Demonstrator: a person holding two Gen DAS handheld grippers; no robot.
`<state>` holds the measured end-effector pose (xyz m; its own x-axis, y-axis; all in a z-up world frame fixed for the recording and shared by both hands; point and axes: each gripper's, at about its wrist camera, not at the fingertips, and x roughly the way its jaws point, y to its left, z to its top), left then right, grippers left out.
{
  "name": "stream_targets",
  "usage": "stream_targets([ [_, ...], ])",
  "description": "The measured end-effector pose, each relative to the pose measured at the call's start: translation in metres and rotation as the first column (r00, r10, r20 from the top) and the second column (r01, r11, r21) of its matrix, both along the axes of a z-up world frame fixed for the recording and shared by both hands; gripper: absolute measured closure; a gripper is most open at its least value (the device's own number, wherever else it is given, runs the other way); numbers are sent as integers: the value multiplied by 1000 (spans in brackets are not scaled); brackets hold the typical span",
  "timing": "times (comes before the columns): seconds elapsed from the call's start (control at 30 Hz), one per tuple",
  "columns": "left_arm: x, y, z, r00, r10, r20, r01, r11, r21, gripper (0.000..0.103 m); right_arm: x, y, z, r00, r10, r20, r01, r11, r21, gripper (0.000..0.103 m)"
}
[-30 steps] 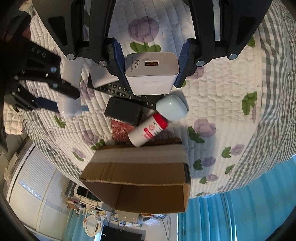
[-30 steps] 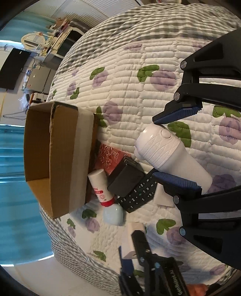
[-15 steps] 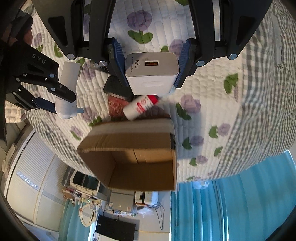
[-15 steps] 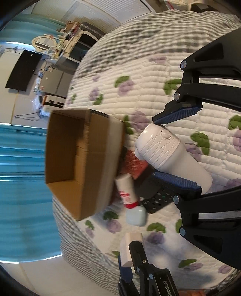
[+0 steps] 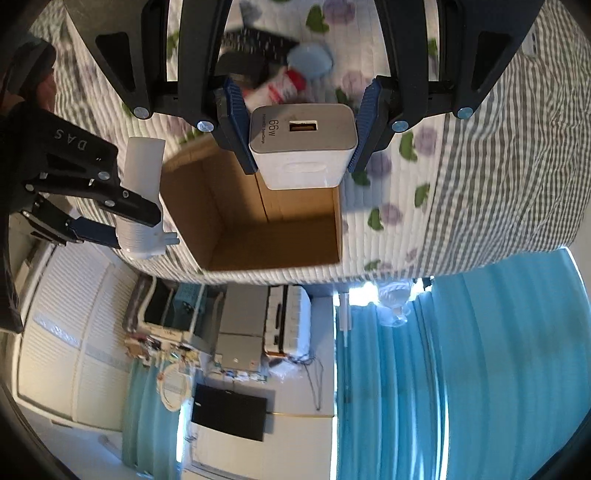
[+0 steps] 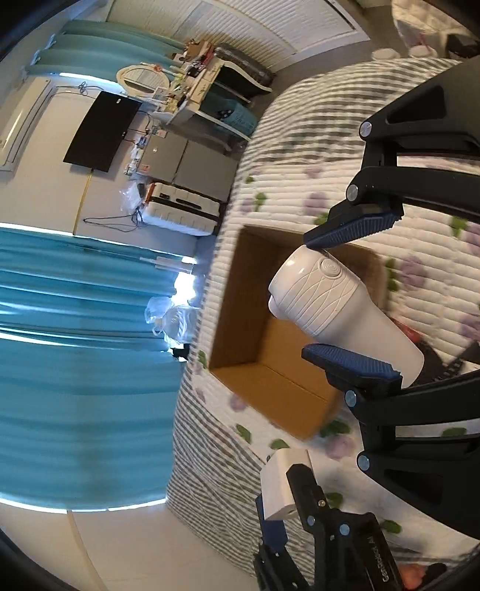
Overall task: Organize rigid objects
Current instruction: 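Carry both items over the box and release them inside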
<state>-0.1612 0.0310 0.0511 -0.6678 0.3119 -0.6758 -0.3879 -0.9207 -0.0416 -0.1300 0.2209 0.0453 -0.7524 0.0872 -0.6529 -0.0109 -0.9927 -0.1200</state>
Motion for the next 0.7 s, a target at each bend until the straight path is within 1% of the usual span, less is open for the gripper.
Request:
stream_targets([
  [0.1, -19, 6, 1, 1000, 14, -18, -13, 1000, 4, 52, -29, 8, -2, 1000, -6, 15, 6, 1000, 15, 49],
  [0.17, -32, 14, -3, 999, 20, -28, -20, 1000, -14, 52, -51, 17, -13, 999, -16, 31, 15, 1000, 22, 49],
  [0.3, -51, 32, -15, 999, 0, -47, -3, 998, -62, 52, -89, 42, -52, 991, -57, 121, 59, 998, -11, 49],
  [0.4, -64, 44, -27, 999, -22, -32, 20, 998, -58, 52, -99, 51, -71, 987, -58, 147, 61, 998, -16, 49],
  [0.5, -72, 53, -41, 999, -30, -17, 29, 998, -51, 52, -103, 53, -77, 994, -43, 103, 43, 999, 6, 48],
  [0.53, -76, 58, -45, 999, -34, -10, 33, 998, -48, 52, -103, 55, -76, 996, -29, 88, 30, 1000, -2, 43],
  [0.57, -76, 61, -49, 999, -36, -4, 35, 998, -47, 52, -103, 57, -77, 996, -30, 86, 31, 999, -8, 34],
  [0.6, -77, 63, -51, 999, -38, 0, 38, 998, -47, 52, -105, 60, -77, 995, -44, 84, 45, 999, -11, 31],
  [0.7, -83, 72, -58, 999, -47, 3, 47, 998, -52, 52, -104, 68, -75, 997, -58, 58, 61, 997, -54, 31],
])
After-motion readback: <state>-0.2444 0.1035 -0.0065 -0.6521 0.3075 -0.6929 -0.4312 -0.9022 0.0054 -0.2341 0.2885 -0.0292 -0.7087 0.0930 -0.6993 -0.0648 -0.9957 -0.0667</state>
